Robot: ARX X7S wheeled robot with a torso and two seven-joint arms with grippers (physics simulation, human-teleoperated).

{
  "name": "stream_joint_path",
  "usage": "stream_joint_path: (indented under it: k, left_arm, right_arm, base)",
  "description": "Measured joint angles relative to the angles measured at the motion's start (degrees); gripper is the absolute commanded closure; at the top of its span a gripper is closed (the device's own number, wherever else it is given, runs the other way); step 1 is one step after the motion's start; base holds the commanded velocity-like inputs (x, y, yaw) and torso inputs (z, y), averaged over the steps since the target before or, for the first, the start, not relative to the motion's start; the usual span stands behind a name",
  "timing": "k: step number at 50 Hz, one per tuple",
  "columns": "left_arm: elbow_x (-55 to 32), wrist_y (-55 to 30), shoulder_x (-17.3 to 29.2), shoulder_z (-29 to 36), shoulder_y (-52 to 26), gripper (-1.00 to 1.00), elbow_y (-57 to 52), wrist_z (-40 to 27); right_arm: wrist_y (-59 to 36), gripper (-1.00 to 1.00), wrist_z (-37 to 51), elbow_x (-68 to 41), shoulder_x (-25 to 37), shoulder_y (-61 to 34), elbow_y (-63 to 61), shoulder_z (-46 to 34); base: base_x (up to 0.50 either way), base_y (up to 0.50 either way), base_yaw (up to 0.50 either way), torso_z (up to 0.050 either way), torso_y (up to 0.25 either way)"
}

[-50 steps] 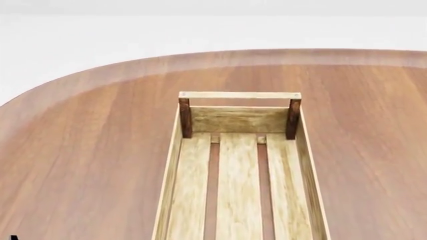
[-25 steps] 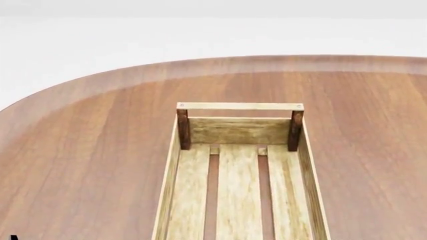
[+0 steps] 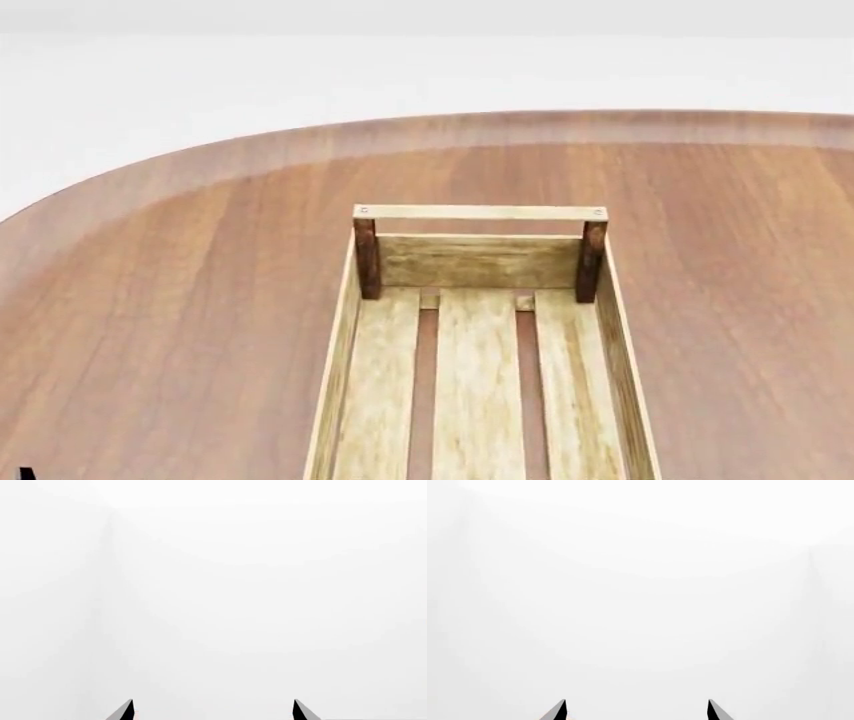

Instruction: Pick up the cream cheese and put it in the tray.

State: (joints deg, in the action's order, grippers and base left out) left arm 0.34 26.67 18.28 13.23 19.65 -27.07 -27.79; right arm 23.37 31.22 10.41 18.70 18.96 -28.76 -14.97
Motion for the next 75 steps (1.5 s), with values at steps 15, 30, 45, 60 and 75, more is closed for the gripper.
stream_joint_path:
  k: [15, 30, 45, 60, 75]
  left_arm:
    - [-1.0, -0.4, 0.5, -0.2, -0.2, -1.0, -0.1, -0.3]
    - [-1.9, -0.8, 1.0, -0.4, -0.3, -1.0, -0.3, -0.6]
    - [-2.2, -1.1, 1.4, -0.5, -0.4, -1.0, -0.5, -1.0]
    - [-2.7, -0.9, 1.7, -0.8, -0.2, -1.0, -0.6, -1.5]
    - [-2.8, -0.6, 2.0, -0.9, -0.1, -1.0, -0.7, -1.9]
  right_arm:
    - [-5.3, -1.0, 2.8, -0.7, -0.2, 2.3, -6.1, 5.1]
    - [-12.8, -1.0, 6.8, -3.4, -2.1, 3.4, -9.5, 11.2]
    - [-21.3, -1.0, 11.5, -3.8, -5.5, 2.5, -10.2, 15.5]
    - [-38.6, -1.0, 19.3, -2.1, -11.8, 0.0, -14.7, 20.6]
    - [-52.3, -1.0, 26.3, -4.0, -15.8, -2.5, -19.3, 25.5]
  base:
    - [0.0, 0.0, 0.0, 0.0, 0.0]
    - [0.0, 0.0, 0.0, 0.0, 0.0]
    - [0.0, 0.0, 0.0, 0.0, 0.0]
    - [0.0, 0.0, 0.0, 0.0, 0.0]
    - [0.0, 0.0, 0.0, 0.0, 0.0]
